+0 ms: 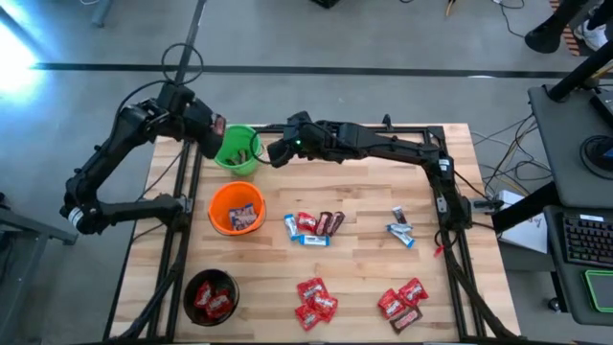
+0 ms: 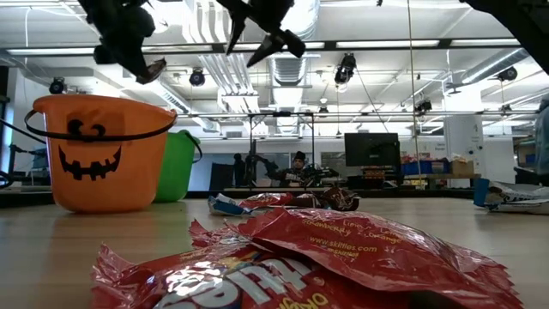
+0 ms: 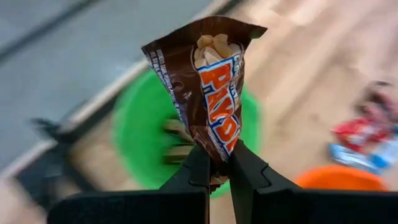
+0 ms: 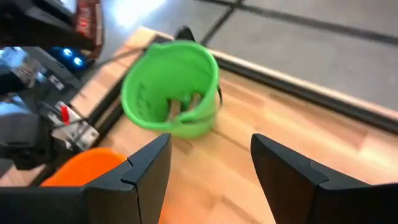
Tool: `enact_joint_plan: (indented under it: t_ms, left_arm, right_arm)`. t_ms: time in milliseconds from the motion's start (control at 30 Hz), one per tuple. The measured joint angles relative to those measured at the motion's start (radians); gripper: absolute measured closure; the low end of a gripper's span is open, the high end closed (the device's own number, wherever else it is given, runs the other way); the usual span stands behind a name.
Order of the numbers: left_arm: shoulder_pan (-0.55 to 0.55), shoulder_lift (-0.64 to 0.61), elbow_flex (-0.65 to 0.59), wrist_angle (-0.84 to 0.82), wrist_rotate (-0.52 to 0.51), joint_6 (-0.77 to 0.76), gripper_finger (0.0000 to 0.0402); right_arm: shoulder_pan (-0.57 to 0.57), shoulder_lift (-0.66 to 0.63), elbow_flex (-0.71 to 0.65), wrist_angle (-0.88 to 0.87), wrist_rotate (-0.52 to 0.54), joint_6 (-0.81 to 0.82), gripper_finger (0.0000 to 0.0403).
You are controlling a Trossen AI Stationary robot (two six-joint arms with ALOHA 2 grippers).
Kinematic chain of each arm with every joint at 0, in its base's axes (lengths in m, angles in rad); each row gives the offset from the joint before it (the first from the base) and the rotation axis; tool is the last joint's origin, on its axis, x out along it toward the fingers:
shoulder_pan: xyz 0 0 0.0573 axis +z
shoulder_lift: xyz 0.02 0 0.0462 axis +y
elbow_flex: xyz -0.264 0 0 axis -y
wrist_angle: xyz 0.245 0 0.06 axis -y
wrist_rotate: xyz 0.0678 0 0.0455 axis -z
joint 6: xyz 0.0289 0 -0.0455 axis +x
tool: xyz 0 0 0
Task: Organize candy in baskets
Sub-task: Put the brown chocolate into the green bucket
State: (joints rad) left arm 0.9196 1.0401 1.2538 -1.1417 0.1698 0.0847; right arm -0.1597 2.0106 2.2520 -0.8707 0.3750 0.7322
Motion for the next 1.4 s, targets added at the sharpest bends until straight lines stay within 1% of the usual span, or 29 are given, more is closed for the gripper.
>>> enact_joint_plan:
  t_ms: [67,133,233,300,367,467,600,867,1000,1067,1167,1233,1300,1400]
  left_arm:
    - [-0.001,0.000,-0.022,0.003,0.063,-0.022,0.0401]
    - [0.000,0.000,-0.044,0.001,0.069,-0.052,0.0401]
    - [0.001,0.000,-0.065,0.003,0.055,-0.069,0.0401]
    - [0.000,0.000,-0.078,0.017,0.015,-0.067,0.0401]
    - [0.001,0.000,-0.090,0.060,-0.005,-0.068,0.0401]
    - [0.001,0.010,-0.099,0.120,-0.008,-0.068,0.0393]
    - [0.000,0.048,-0.099,0.132,-0.008,-0.083,0.0360]
    - [0.000,0.120,-0.089,0.128,-0.041,-0.086,0.0263]
    - [0.000,0.136,-0.066,0.087,-0.036,-0.068,0.0231]
    - [0.001,0.137,-0.034,0.046,0.013,-0.059,0.0225]
    - [0.000,0.128,0.030,0.002,0.164,-0.044,0.0226]
    - [0.000,0.112,0.070,-0.005,0.241,-0.048,0.0231]
    - [-0.001,0.093,0.104,-0.007,0.262,-0.073,0.0236]
    - [-0.002,0.066,0.140,-0.009,0.259,-0.090,0.0243]
  right_arm:
    - [-0.003,0.000,0.000,-0.034,-0.002,0.017,0.0188]
    - [-0.007,0.000,0.000,-0.069,-0.009,0.027,0.0188]
    - [-0.012,0.000,0.000,-0.112,-0.009,0.027,0.0188]
    - [-0.015,0.000,0.000,-0.134,-0.009,0.012,0.0188]
    - [-0.017,0.000,0.000,-0.145,-0.010,-0.003,0.0188]
    - [-0.018,0.000,0.000,-0.158,-0.010,-0.023,0.0188]
    - [-0.018,0.000,0.000,-0.187,-0.010,-0.037,0.0188]
    - [-0.018,0.000,0.000,-0.270,-0.012,-0.037,0.0188]
    - [-0.018,0.000,0.000,-0.324,-0.017,-0.037,0.0188]
    - [-0.018,0.000,0.000,-0.382,-0.029,-0.037,0.0188]
    - [-0.022,0.000,-0.001,-0.521,-0.073,-0.031,0.0188]
    - [-0.022,0.000,-0.009,-0.614,-0.100,0.002,0.0188]
    - [-0.024,0.000,-0.025,-0.679,-0.122,0.075,0.0188]
    - [-0.022,0.000,-0.051,-0.697,-0.160,0.201,0.0188]
